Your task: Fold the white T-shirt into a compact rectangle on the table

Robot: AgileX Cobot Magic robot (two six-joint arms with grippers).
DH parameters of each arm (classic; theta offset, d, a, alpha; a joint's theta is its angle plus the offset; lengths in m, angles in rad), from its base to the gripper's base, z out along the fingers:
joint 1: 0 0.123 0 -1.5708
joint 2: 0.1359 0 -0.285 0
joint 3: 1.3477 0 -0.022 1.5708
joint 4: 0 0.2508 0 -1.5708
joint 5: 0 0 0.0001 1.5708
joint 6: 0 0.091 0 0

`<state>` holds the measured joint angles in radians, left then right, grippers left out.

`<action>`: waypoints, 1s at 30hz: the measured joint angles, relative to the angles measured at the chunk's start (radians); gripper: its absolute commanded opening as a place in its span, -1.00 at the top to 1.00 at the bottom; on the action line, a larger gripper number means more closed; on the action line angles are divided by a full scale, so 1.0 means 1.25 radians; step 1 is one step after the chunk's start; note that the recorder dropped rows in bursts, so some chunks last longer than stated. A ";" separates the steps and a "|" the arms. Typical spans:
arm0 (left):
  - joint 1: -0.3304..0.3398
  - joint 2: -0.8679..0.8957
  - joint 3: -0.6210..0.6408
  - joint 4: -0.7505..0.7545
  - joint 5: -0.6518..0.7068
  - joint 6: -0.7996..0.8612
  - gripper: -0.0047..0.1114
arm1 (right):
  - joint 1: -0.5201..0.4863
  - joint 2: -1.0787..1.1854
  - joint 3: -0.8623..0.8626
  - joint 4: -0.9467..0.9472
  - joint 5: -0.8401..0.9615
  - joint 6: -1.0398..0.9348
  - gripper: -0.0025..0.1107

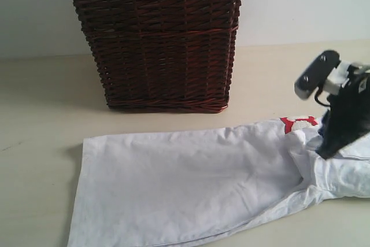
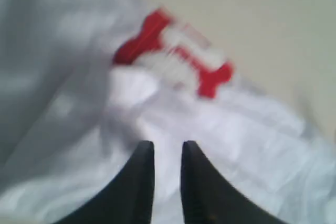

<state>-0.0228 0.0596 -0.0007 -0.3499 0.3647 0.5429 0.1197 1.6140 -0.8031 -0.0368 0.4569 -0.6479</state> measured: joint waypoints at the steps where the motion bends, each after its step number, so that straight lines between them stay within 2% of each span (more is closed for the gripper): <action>1: 0.000 0.000 0.000 0.000 0.000 0.000 0.89 | -0.002 -0.006 0.000 -0.002 0.074 -0.030 0.96; 4: 0.000 0.000 0.000 0.000 0.000 0.000 0.89 | -0.008 -0.016 0.000 -0.003 0.205 -0.066 0.96; 7: 0.000 0.000 0.000 0.000 0.000 0.000 0.89 | -0.009 -0.017 0.000 0.000 0.224 -0.075 0.96; 19: 0.000 0.000 0.000 0.000 0.000 0.000 0.89 | -0.010 0.094 -0.001 0.029 0.077 -0.066 0.96; 30: 0.000 0.000 0.000 0.000 0.000 0.000 0.89 | -0.010 0.113 -0.001 0.029 -0.193 0.011 0.96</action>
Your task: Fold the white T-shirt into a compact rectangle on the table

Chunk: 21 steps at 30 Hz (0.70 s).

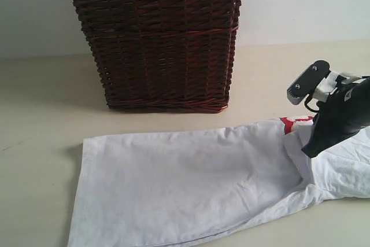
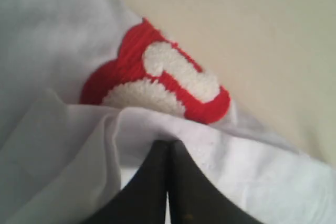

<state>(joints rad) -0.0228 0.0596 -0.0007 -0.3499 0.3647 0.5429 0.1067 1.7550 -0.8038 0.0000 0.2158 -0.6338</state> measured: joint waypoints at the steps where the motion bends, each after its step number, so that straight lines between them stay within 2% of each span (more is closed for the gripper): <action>1: 0.000 0.000 0.000 0.000 0.000 0.000 0.89 | 0.000 0.000 0.000 0.000 -0.009 0.000 0.96; 9: 0.000 0.000 0.000 0.000 0.000 0.000 0.89 | 0.000 -0.002 0.000 0.018 -0.065 0.019 0.96; 18: 0.000 0.000 0.000 0.000 0.000 0.000 0.89 | 0.000 -0.077 0.000 0.026 0.063 0.025 0.96; 21: 0.000 0.000 0.000 0.000 0.000 0.000 0.89 | 0.000 -0.053 0.000 0.134 0.063 0.021 0.96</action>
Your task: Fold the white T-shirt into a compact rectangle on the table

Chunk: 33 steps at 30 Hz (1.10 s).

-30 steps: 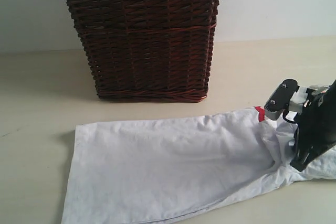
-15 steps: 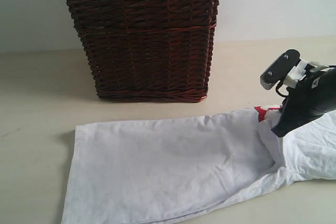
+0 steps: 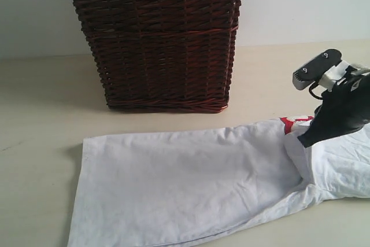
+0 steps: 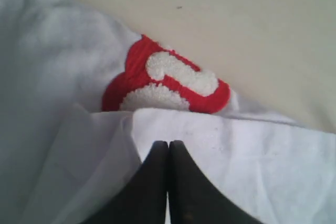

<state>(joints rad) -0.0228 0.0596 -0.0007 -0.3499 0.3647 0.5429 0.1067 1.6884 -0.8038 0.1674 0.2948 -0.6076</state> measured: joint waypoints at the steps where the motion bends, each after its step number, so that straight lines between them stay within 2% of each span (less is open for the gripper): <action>1: 0.000 0.000 0.000 0.000 0.000 0.000 0.89 | 0.000 0.012 0.000 0.031 -0.004 -0.010 0.96; 4: 0.000 0.000 0.000 0.000 0.000 0.000 0.89 | 0.000 0.050 0.000 0.231 -0.026 -0.127 0.96; 7: 0.000 0.000 0.000 0.000 0.000 0.000 0.89 | 0.000 0.027 0.000 0.293 -0.034 -0.177 0.96; 12: 0.000 0.000 0.000 0.000 0.000 0.000 0.89 | 0.000 -0.116 0.000 0.444 -0.075 -0.267 0.96; 16: 0.000 0.000 0.000 0.000 0.000 0.000 0.89 | -0.007 -0.138 0.000 0.446 -0.071 -0.301 0.96; 22: 0.000 0.000 0.000 0.000 0.000 0.000 0.89 | -0.010 -0.056 0.000 0.432 0.089 -0.294 0.96; 26: 0.000 0.000 0.000 0.000 0.000 0.000 0.89 | -0.010 -0.007 0.000 0.431 0.048 -0.272 0.96; 33: 0.000 0.000 0.000 0.000 0.000 0.000 0.89 | -0.025 -0.037 0.000 0.293 -0.033 -0.186 0.96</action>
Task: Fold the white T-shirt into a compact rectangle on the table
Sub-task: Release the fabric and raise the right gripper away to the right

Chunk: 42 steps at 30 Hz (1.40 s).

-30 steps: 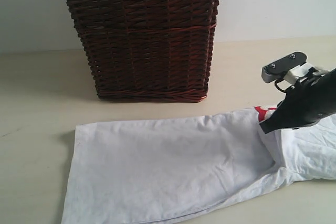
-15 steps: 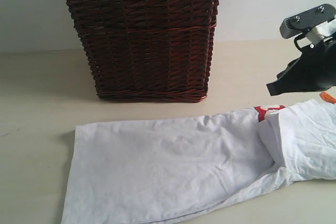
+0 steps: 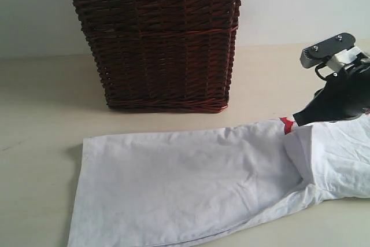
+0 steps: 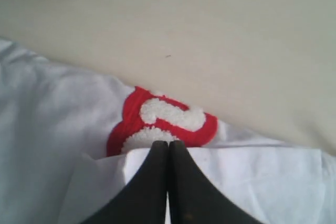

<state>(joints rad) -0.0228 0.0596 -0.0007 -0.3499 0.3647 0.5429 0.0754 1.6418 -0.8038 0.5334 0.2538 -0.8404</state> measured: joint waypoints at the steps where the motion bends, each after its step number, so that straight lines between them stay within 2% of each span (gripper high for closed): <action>1: 0.000 0.000 0.000 0.000 0.000 0.000 0.89 | -0.017 -0.001 0.000 -0.004 0.013 0.012 0.96; 5: 0.000 0.000 0.000 0.000 0.000 0.000 0.89 | -0.039 0.018 0.017 -0.005 0.053 0.035 0.96; 7: 0.000 0.000 0.000 0.000 0.000 0.000 0.89 | -0.039 0.047 0.022 0.046 0.079 0.013 0.96; 10: 0.000 0.000 0.000 0.000 0.000 0.000 0.89 | -0.039 0.078 0.022 0.259 0.112 -0.155 0.96; 13: 0.000 0.000 0.000 0.000 0.000 0.000 0.89 | -0.039 0.069 0.022 0.392 0.158 -0.268 0.96; 15: 0.000 0.000 0.000 0.000 0.000 0.000 0.89 | -0.039 0.051 0.022 0.410 0.155 -0.289 0.96; 17: 0.000 0.000 0.000 0.000 0.000 0.000 0.89 | -0.042 0.020 0.022 0.362 0.112 -0.300 0.90; 19: 0.000 0.000 0.000 0.000 0.000 0.000 0.89 | -0.082 -0.024 0.022 0.265 0.080 -0.283 0.51; 20: 0.000 0.000 0.000 0.000 0.000 0.000 0.89 | -0.106 -0.038 0.022 0.217 0.082 -0.276 0.01; 22: 0.000 0.000 0.000 0.000 0.000 0.000 0.89 | -0.189 -0.057 0.022 0.098 0.143 -0.245 -0.60; 23: 0.000 0.000 0.000 0.000 0.000 0.000 0.89 | -0.219 -0.057 0.022 0.068 0.176 -0.218 -0.81; 24: 0.000 0.000 0.000 0.000 0.000 0.000 0.89 | -0.243 -0.055 0.022 0.050 0.200 -0.192 -0.89; 29: 0.000 0.000 0.000 0.000 0.000 0.000 0.89 | -0.354 -0.024 0.022 0.030 0.231 -0.112 -0.88; 34: 0.000 0.000 0.000 0.000 0.000 0.000 0.89 | -0.423 0.026 0.022 0.044 0.230 -0.102 -0.88; 42: 0.000 0.000 0.000 0.000 0.000 0.000 0.89 | -0.511 0.101 0.022 0.123 0.145 -0.125 -0.88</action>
<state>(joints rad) -0.0228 0.0596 -0.0007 -0.3499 0.3647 0.5429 -0.5631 1.7680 -0.7768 0.6872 0.4356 -0.9967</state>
